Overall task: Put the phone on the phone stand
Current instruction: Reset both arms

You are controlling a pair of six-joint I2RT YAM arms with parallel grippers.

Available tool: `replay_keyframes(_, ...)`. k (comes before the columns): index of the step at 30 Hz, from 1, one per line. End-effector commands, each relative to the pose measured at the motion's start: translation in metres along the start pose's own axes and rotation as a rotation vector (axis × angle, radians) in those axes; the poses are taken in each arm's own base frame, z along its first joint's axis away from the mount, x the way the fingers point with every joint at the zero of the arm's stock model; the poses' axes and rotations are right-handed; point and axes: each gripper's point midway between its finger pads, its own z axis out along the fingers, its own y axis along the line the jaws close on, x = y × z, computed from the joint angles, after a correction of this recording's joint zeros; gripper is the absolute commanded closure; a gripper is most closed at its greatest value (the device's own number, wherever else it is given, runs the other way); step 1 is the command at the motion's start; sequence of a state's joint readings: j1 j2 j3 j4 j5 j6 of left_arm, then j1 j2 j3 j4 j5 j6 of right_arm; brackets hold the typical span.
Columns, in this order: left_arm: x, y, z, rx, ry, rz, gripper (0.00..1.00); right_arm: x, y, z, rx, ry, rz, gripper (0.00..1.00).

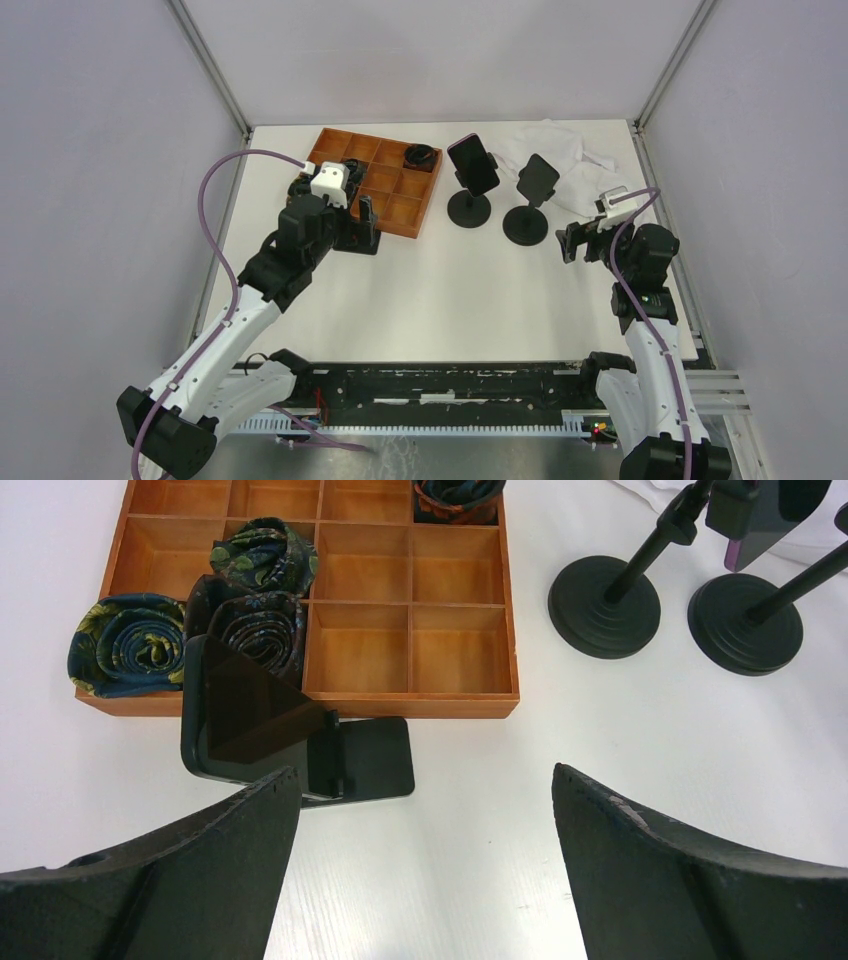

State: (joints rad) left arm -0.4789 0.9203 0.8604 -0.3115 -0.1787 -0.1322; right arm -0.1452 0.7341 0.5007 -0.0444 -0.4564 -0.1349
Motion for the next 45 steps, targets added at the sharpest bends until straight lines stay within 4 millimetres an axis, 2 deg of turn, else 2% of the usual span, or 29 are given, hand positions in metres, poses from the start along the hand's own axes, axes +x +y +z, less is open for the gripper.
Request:
replay_keyframes(1, -0.0057, 0.0005, 0.0005, 0.009, -0.023, 0.041, 0.0, -0.0142, -0.0102, -0.0015, 0.058, -0.043, 0.012, 0.02)
replay_keyframes(45, -0.0042, -0.0004, 0.0014, 0.014, -0.016, 0.045, 0.0, -0.0157, -0.0185, -0.0029, 0.114, -0.044, 0.058, 0.02)
